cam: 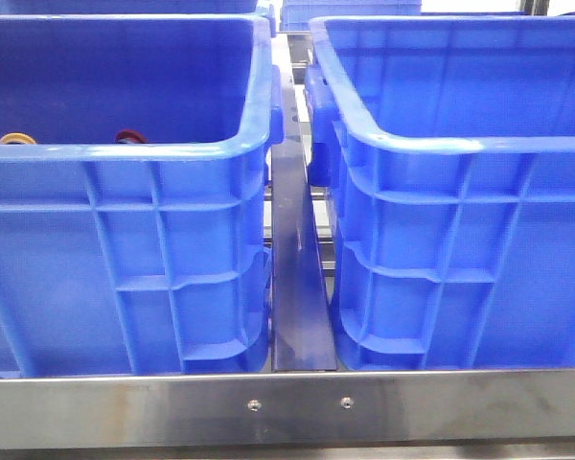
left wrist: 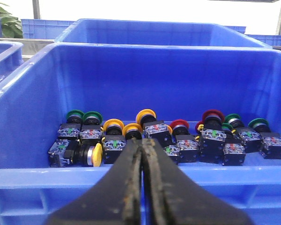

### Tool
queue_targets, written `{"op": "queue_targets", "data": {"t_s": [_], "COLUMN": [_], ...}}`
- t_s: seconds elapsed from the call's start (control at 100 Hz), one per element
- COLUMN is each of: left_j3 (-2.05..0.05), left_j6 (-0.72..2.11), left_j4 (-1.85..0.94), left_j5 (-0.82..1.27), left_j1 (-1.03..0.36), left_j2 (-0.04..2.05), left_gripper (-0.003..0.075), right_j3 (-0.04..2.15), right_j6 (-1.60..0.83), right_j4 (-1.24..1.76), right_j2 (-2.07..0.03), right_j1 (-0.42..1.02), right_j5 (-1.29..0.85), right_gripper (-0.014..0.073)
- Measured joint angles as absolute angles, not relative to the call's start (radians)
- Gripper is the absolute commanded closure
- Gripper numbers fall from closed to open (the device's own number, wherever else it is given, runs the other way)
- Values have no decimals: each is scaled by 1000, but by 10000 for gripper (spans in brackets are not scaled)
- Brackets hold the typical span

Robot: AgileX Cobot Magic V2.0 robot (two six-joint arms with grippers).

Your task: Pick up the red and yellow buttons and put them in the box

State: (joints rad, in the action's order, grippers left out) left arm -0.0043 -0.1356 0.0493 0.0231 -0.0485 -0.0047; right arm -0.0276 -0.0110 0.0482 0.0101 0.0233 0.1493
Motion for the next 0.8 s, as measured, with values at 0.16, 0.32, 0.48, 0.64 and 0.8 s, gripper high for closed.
{"op": "queue_targets", "data": {"t_s": [0.16, 0.32, 0.48, 0.64, 0.8], "left_j3": [-4, -4, -8, -95, -284], "left_j6": [-136, -136, -136, -136, -136], "left_j4": [49, 49, 45, 36, 36], "left_j5": [23, 21, 17, 117, 243], "left_j1": [-49, -49, -49, -49, -49], "left_j2": [-5, -5, -5, 1, 106], "left_gripper": [739, 739, 739, 739, 739], "right_j3": [-28, -28, -28, -28, -28], "right_j6": [-11, -11, -11, -11, -11], "right_j4": [48, 48, 48, 48, 48], "right_j2": [10, 10, 10, 10, 10], "right_j1": [23, 23, 23, 23, 23], "right_j5": [149, 149, 149, 149, 149], "right_gripper": [661, 661, 661, 661, 661]}}
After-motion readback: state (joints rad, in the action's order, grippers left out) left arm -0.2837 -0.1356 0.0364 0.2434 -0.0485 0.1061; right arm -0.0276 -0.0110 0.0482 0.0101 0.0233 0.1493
